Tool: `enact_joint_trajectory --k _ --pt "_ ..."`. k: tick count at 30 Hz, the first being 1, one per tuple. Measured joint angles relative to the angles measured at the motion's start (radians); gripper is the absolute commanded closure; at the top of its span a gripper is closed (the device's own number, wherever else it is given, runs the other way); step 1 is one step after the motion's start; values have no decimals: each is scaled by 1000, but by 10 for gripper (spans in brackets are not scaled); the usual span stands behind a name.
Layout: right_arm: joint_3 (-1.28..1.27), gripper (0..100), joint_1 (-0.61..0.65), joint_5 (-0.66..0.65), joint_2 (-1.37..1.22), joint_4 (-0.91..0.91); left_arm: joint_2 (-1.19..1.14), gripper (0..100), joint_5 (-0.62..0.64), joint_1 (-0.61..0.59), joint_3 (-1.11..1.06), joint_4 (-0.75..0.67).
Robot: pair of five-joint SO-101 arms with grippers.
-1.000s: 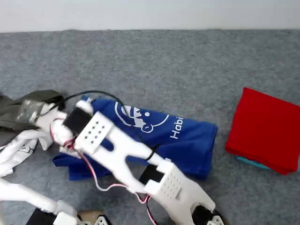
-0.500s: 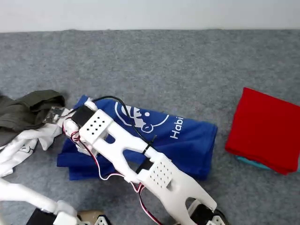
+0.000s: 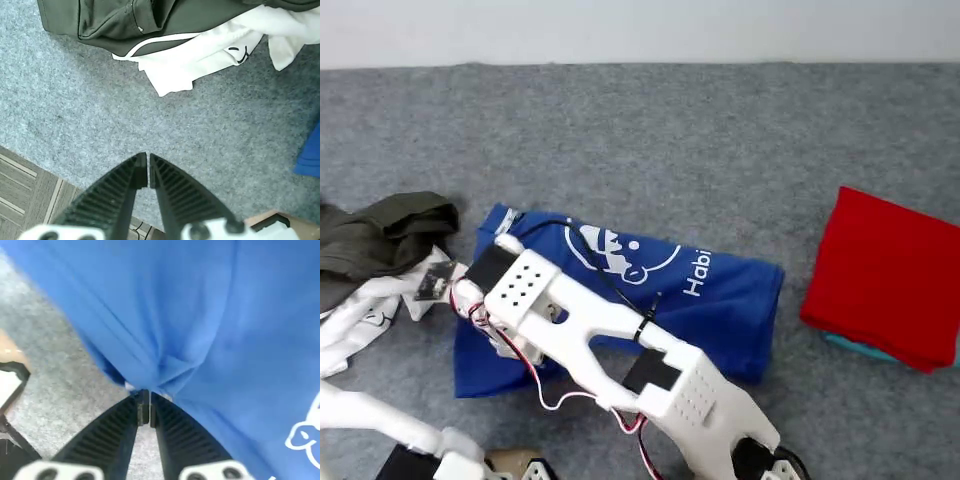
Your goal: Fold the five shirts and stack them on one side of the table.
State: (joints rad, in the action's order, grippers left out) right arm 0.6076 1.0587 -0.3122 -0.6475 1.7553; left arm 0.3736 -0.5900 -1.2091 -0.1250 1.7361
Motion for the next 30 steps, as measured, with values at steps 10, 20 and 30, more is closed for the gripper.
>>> enact_joint_trajectory --k 10,20,30 --pt "51 989 -58 68 -46 -98 0 977 -2 0 0 0" --pt "14 989 -34 69 -129 -2 0 977 -20 0 0 0" --pt "-203 990 -78 69 92 -2 0 977 -21 0 0 0"
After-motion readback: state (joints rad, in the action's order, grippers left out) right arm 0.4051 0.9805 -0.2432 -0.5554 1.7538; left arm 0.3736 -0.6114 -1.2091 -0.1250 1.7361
